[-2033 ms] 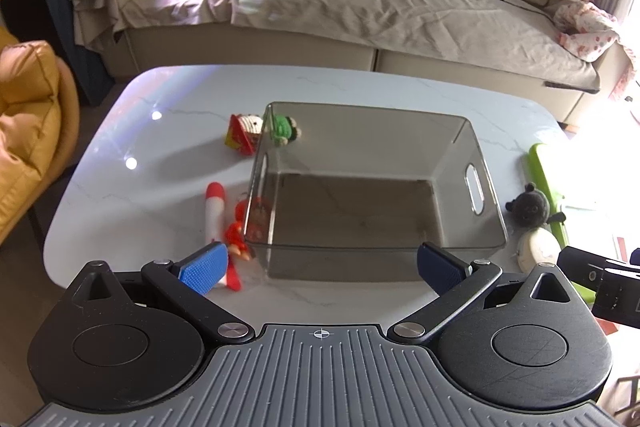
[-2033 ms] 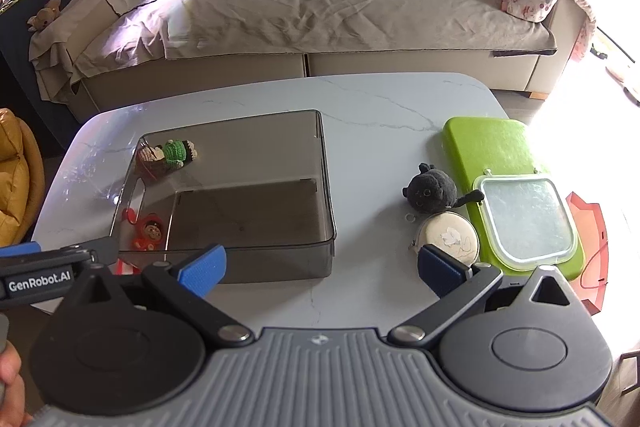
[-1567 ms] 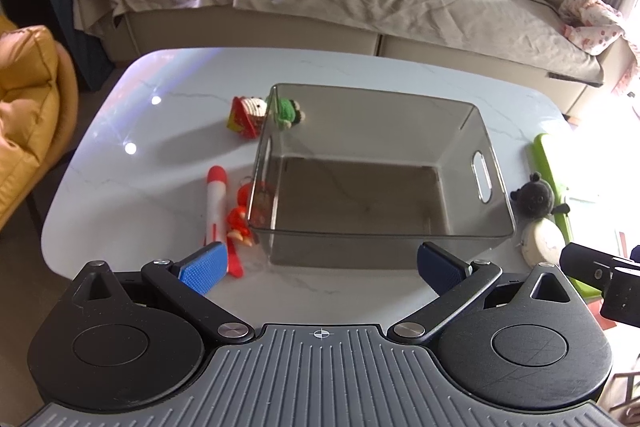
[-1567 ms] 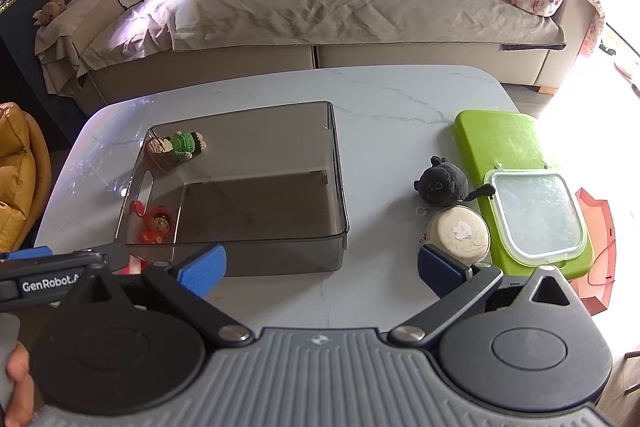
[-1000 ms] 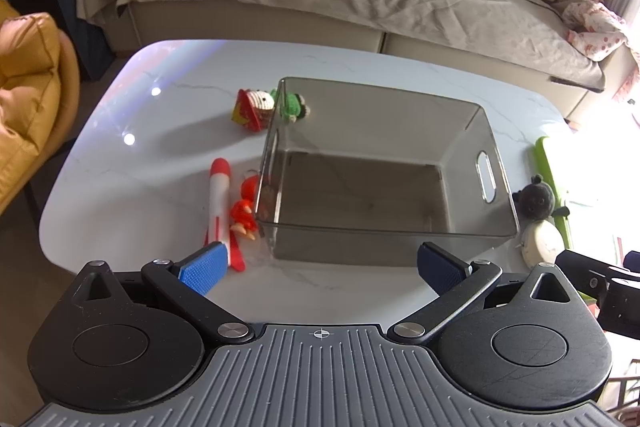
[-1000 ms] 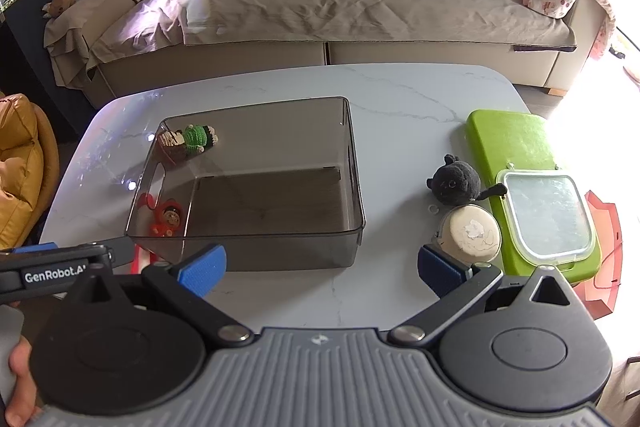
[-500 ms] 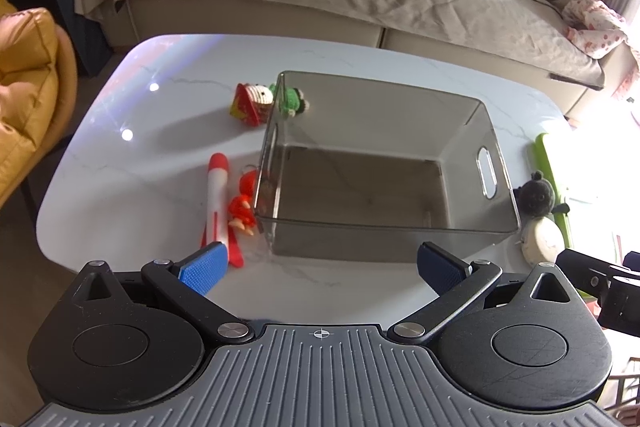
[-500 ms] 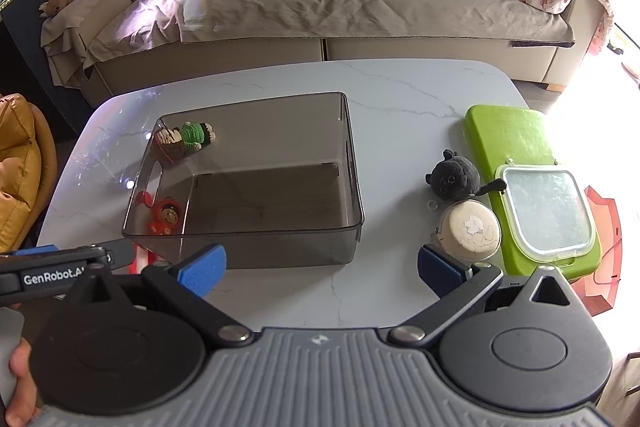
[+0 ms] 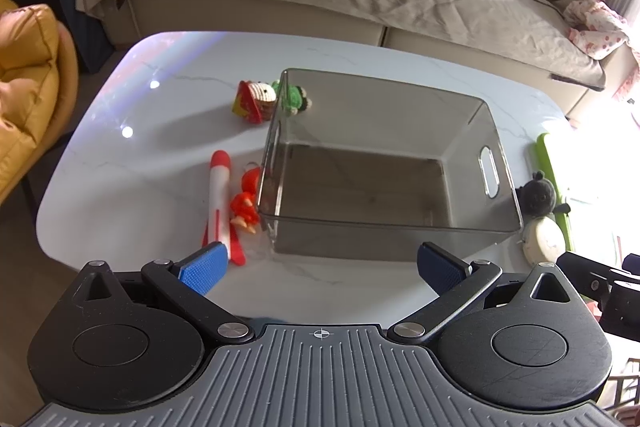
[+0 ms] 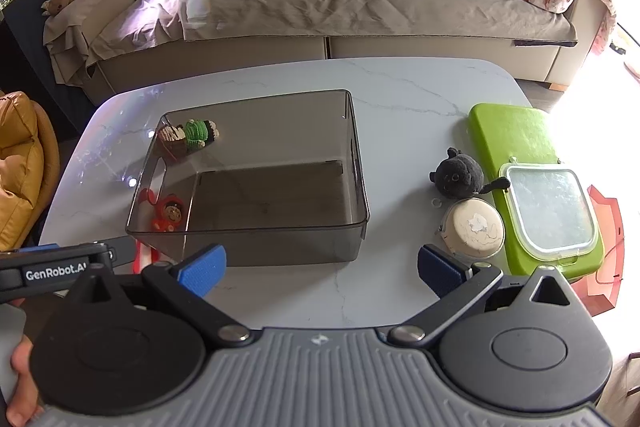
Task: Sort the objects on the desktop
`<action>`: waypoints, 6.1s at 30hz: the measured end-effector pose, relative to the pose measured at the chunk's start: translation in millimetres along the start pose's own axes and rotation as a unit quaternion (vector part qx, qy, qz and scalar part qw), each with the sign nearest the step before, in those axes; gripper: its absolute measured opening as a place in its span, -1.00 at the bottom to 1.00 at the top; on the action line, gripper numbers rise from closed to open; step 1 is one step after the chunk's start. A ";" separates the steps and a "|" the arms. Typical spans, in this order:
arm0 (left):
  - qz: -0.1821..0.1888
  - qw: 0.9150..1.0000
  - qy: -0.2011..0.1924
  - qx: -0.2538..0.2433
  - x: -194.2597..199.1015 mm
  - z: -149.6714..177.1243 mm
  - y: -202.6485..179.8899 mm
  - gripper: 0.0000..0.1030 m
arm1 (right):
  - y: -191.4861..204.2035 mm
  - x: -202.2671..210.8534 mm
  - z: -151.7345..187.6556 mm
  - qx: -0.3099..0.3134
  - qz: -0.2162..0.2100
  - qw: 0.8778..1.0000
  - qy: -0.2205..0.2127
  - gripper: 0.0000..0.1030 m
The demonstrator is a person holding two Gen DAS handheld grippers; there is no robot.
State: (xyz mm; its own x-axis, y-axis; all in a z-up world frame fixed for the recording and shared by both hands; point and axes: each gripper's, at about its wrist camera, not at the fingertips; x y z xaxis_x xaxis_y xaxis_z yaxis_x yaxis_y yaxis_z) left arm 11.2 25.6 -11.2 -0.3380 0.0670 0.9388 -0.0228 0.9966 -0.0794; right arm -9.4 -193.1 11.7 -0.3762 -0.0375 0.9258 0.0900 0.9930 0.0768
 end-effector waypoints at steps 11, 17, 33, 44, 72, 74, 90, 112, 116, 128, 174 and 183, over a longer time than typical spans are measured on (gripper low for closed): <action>0.002 1.000 0.004 -0.001 -0.5 0.1 1.8 1.00 | -1.5 2.0 -3.8 -0.002 -0.003 1.000 0.004 1.00; 0.001 1.000 0.004 -0.002 -0.8 0.2 1.8 1.00 | -8.5 2.1 -8.7 -0.002 -0.007 1.000 0.007 1.00; -0.001 1.000 0.010 -0.006 -5.5 -0.7 1.2 1.00 | -13.1 0.9 -13.1 -0.002 -0.006 1.000 0.011 1.00; -0.001 1.000 0.022 -0.005 -17.0 -2.2 4.7 1.00 | -15.3 -5.9 -15.8 -0.004 -0.004 1.000 0.020 1.00; 0.053 0.997 0.060 0.022 -62.8 -8.6 47.6 1.00 | 10.2 -49.9 -22.1 0.006 0.014 0.997 0.079 1.00; 0.060 0.996 0.061 0.023 -66.0 -8.9 51.2 1.00 | 13.4 -52.1 -23.2 0.008 0.016 0.996 0.082 1.00; 0.092 0.992 0.057 0.062 -105.2 -7.8 113.7 1.00 | 28.9 -71.3 -22.1 0.008 -0.004 0.997 0.080 1.00; 0.090 0.980 0.096 0.148 -235.0 -44.4 205.4 1.00 | -14.3 -65.6 -1.1 -0.073 -0.122 0.986 -0.090 1.00; 0.198 0.954 0.089 0.204 -247.1 -59.5 222.5 1.00 | -14.0 -68.6 -1.6 -0.070 -0.120 0.987 -0.082 1.00; 0.227 0.948 0.069 0.214 -264.0 -80.5 214.5 1.00 | -24.0 -70.5 3.3 -0.080 -0.113 0.985 -0.105 1.00; -0.026 0.979 0.199 -0.029 -236.0 -61.8 189.1 0.63 | -51.4 -76.3 18.7 -0.123 -0.144 0.979 -0.067 1.00; 0.015 0.980 0.187 -0.069 -234.0 -81.0 175.8 0.76 | -42.3 -85.5 19.6 -0.125 -0.165 0.977 -0.051 1.00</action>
State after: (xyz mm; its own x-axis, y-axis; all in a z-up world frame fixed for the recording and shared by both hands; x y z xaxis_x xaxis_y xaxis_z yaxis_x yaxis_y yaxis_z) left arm 162.6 189.0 -217.7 0.0326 0.0835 0.9960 0.1175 0.9893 -0.0868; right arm 0.9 -229.7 -78.0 -0.5110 -0.3280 0.7946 0.1649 0.8698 0.4650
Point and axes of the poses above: each gripper's, at about its wrist camera, not at the fingertips, and x roughly against the way its jaws point, y to its left, z to its underside, and after that the axes turned 11 degrees about y, right-handed
